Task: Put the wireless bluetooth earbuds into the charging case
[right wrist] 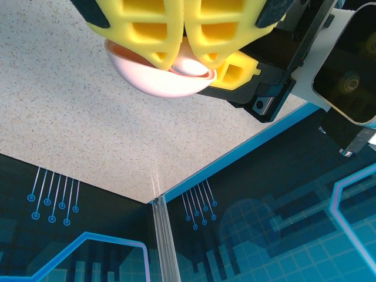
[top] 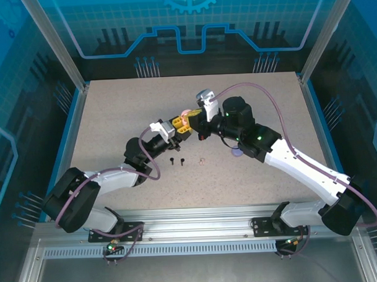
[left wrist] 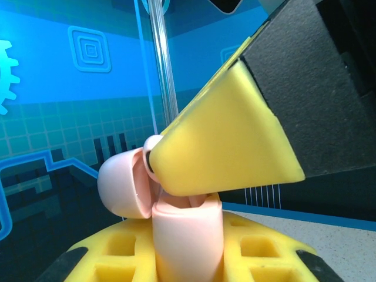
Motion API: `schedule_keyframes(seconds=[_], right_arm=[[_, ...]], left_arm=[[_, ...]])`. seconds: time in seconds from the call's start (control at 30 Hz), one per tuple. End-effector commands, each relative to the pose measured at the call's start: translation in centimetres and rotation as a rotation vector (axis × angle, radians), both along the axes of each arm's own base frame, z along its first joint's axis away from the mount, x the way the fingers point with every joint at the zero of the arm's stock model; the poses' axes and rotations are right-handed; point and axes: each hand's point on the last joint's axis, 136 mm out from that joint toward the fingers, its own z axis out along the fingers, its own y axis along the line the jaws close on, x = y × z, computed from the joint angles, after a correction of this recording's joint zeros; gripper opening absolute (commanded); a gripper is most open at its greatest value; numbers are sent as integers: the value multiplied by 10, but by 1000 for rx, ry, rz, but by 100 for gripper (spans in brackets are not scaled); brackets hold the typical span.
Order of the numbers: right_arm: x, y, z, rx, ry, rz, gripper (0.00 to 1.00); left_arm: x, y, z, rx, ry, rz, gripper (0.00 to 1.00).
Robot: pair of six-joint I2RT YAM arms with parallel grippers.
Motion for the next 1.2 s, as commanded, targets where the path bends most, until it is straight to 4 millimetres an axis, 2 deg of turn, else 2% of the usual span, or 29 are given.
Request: schedule_keyframes(seconds=[0.0,0.1,0.17,0.3,0.43,0.53,0.67,0.8,0.9,1.0,1.17], right_arm=[[-11,8,-19,-52,72,65,10],[-8,7,-2,-20,53,48,25],[-5,4,14,6,37,22,42],[-7,0,43,51,14,7,51],[-11,-8,62,90,5,-13,58],[-15,-16,71,113,4,-41,64],[-14,-32,72,127,19,-116,70],[-7,-49,58,114,74,-227,73],[-2,-62,36,95,137,-318,74],[4,-79,6,65,211,-440,74],[8,-103,-57,3,370,-632,75]], left_arm=[[-10,2,40,-75,-101,-13,0],[-9,2,37,-71,-91,-8,0],[-9,3,34,-70,-87,-4,0],[-8,4,31,-67,-80,5,0],[-6,4,29,-66,-72,11,0],[-6,5,27,-64,-71,17,0],[-4,6,26,-63,-68,31,0],[-3,10,23,-65,-58,52,0],[-2,14,21,-68,-52,74,0],[-1,20,20,-76,-43,97,0],[0,30,21,-97,-31,132,0]])
